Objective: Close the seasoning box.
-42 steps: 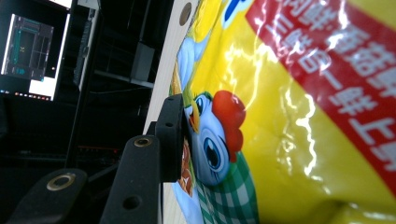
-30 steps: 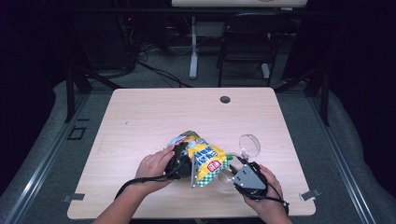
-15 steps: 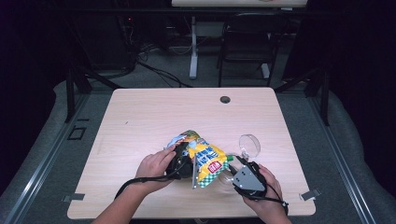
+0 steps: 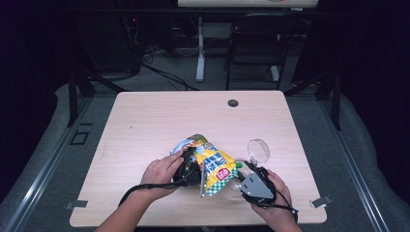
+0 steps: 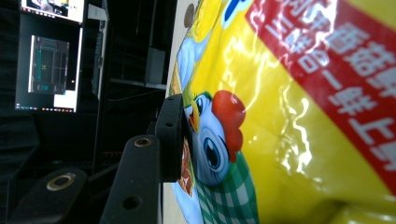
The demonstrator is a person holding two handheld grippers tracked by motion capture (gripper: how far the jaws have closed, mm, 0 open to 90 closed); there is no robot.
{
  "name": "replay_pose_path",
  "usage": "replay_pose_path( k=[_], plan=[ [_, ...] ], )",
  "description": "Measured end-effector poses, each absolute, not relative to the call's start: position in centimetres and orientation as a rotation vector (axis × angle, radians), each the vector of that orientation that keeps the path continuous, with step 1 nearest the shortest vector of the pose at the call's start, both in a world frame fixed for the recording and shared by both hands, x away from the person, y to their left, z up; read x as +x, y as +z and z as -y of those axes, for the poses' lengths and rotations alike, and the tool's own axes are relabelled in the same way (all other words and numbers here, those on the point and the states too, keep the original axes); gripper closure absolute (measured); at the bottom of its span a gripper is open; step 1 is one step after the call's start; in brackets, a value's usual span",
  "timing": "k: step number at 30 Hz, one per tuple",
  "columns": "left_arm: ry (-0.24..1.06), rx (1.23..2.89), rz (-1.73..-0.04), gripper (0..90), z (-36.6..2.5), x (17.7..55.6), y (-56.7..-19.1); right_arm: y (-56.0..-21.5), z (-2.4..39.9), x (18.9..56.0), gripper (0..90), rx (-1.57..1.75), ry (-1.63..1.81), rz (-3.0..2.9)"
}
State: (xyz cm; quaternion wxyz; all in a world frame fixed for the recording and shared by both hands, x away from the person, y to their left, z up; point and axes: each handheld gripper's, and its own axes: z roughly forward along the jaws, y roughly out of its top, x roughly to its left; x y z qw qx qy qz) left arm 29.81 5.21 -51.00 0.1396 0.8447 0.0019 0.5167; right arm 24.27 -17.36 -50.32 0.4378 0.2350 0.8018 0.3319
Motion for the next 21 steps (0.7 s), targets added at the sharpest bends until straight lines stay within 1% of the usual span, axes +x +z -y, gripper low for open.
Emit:
replay_pose_path(
  k=[10, 11, 14, 21],
  plan=[
    [1.520, 2.464, 0.021, 63.3, -5.19, 29.86, -50.92, -50.40, 17.12, 24.20, 58.3, 0.564, 0.819, -1.994],
    [1.509, 2.447, 0.012, 63.3, -5.16, 29.92, -51.08, -50.42, 17.12, 24.20, 58.2, 0.560, 0.816, -1.994],
    [1.491, 2.463, 0.009, 63.4, -5.12, 29.89, -51.15, -50.47, 17.02, 24.23, 58.0, 0.540, 0.807, -1.986],
    [1.489, 2.466, 0.020, 63.3, -5.02, 29.90, -51.07, -50.61, 16.56, 24.22, 58.6, 0.491, 0.770, -1.990]
  ],
)
